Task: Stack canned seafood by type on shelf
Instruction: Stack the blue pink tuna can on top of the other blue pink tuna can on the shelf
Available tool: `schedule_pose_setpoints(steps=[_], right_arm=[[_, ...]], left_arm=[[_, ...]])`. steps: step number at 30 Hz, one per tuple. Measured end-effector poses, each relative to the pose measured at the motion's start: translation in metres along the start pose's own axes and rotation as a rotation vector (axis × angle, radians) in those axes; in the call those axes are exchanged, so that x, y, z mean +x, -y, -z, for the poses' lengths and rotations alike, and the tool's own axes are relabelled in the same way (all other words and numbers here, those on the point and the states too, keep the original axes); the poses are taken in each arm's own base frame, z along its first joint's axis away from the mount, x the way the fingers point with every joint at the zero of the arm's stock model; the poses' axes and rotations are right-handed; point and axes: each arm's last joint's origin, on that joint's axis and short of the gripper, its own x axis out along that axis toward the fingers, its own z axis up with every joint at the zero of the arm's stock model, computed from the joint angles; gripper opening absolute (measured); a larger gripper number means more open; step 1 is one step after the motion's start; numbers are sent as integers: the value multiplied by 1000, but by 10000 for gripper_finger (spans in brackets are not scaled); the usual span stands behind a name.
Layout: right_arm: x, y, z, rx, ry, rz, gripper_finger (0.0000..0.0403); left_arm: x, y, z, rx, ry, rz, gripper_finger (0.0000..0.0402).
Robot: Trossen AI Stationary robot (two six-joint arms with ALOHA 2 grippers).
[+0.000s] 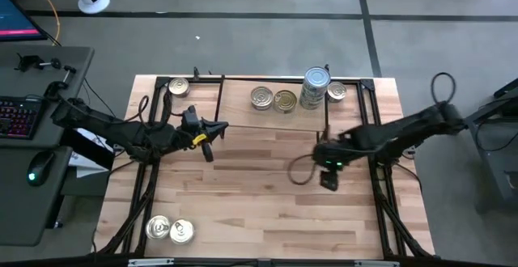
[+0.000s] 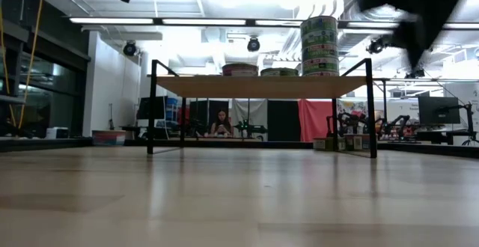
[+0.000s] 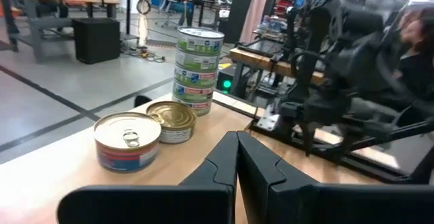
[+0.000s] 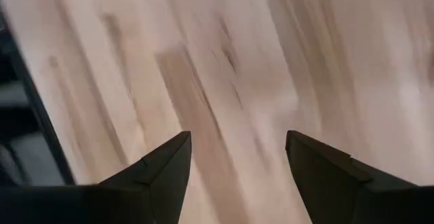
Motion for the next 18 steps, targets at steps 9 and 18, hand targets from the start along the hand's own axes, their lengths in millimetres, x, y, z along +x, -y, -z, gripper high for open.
schedule_pose_setpoints(steps=[9,18], right_arm=[[-3,45,64,503,131,79,232],[-44,71,71,551,442,294,232]], left_arm=[[-5,-17,-16,-89,54,-7,0],[-14,-31,-27,-112,83,0,0]])
